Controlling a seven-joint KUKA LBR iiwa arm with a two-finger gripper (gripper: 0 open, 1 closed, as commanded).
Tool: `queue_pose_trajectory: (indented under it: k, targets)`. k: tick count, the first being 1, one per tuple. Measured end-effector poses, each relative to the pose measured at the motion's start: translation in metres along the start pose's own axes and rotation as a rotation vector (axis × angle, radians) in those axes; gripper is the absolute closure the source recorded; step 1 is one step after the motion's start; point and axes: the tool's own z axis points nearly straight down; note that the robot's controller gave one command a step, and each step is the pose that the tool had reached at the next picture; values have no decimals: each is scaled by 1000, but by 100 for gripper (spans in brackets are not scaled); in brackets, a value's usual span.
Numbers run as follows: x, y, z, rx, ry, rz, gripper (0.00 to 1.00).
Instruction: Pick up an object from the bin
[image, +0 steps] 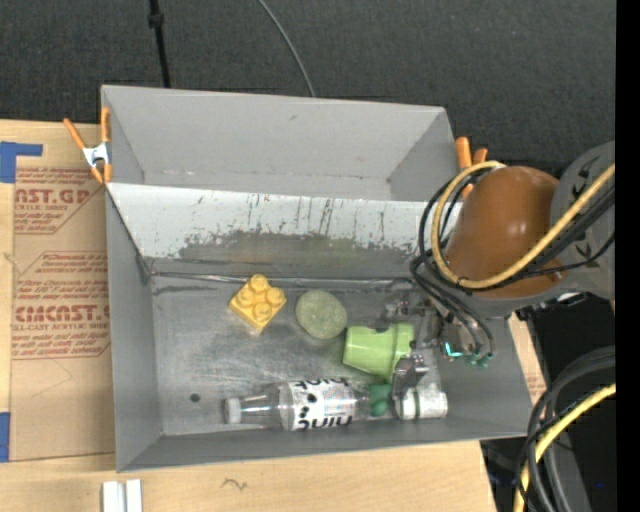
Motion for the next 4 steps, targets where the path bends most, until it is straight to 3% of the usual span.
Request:
queue_pose_trajectory:
  k: [1,2,4]
  targets:
    - [-2,0,-4,1,-8,-1,0]
    - [-30,-26,91,-16,-12,164,100]
    - [-26,-27,89,-8,-21,166,100]
